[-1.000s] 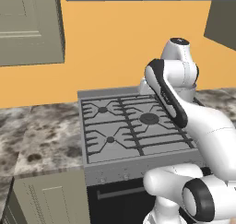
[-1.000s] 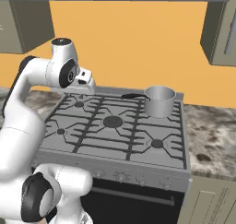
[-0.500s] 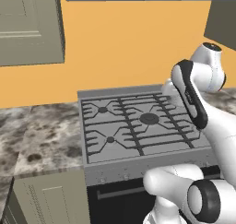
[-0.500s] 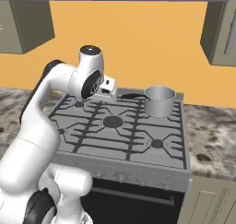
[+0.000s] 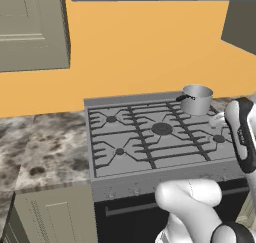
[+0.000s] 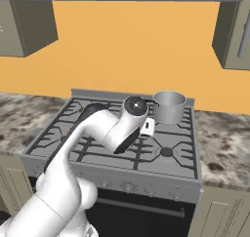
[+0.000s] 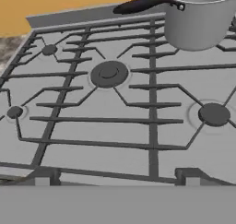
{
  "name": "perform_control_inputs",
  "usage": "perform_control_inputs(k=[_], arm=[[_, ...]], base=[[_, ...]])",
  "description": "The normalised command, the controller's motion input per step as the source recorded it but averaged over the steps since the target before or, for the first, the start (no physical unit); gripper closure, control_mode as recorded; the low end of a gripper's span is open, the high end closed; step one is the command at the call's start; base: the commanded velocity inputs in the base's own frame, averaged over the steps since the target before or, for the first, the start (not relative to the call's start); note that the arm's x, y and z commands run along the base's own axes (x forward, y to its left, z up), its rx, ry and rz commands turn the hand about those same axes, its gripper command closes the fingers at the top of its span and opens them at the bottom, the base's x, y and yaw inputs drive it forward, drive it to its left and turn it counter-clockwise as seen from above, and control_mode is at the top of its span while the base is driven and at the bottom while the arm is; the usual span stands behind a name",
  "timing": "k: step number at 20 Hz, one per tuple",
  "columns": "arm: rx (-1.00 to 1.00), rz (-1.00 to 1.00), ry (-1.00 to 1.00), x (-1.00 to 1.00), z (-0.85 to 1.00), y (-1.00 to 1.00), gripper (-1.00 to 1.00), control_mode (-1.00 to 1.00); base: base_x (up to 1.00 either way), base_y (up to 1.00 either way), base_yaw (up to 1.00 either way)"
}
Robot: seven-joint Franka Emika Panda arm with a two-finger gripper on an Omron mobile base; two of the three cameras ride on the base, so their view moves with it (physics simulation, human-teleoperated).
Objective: Turn on the rear right burner of the stove.
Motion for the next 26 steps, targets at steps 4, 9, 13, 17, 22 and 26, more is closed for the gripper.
perform_control_inputs(k=[4,9,13,17,22,26], arm=[[0.00,0.08,-0.25,-0.55,-0.94,-1.00,-1.00,-1.00],[0.00,0.06,0.01,-0.31,-0.89,-0.93,-1.00,-1.00],[0.03,0.07,-0.25,-0.25,-0.89,-0.56,-1.00,-1.00],[0.01,0.00,-0.20,-0.01,-0.29,0.00,-1.00,-1.00],[0.00,0.00,-0.21,0.00,-0.45,0.00,-1.00,-1.00],[0.02,0.00,-0.16,0.00,-0.39,0.00,-1.00,-1.00]], base=[[0.00,0.00,0.00],[0.00,0.00,0.00],[0.00,0.00,0.00],[0.00,0.00,0.00],[0.00,0.00,0.00],[0.00,0.00,0.00]])
